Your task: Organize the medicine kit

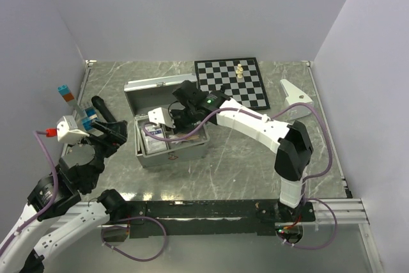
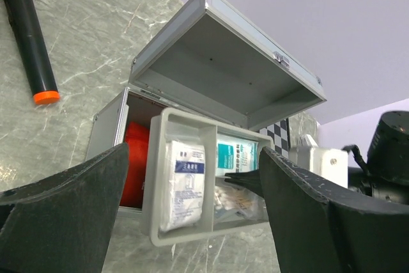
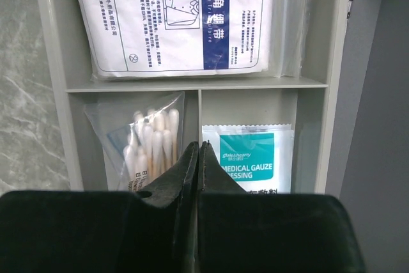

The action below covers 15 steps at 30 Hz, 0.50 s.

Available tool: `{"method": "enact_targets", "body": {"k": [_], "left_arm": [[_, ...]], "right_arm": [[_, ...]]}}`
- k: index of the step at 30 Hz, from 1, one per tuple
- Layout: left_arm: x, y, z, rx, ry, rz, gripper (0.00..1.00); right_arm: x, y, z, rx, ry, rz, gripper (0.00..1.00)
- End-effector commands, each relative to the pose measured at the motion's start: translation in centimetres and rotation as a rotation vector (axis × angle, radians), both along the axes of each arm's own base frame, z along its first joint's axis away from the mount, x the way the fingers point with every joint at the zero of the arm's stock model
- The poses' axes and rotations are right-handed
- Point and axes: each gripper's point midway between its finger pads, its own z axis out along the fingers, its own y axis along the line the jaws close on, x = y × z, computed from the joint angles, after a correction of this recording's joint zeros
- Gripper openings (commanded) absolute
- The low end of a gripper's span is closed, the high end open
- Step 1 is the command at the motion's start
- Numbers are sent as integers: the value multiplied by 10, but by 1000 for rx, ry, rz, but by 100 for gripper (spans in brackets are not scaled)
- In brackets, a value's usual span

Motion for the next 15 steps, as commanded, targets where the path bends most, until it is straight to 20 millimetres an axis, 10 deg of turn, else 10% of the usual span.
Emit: {"method": "enact_targets", "body": {"k": [1, 15], "left_arm": [[2, -1, 3, -4, -10, 3, 87], [5, -4, -2, 15, 1, -2, 87]], "right_arm": [[15, 18, 24, 75, -5, -35, 0], [24, 21, 3, 21, 70, -124, 0]]}}
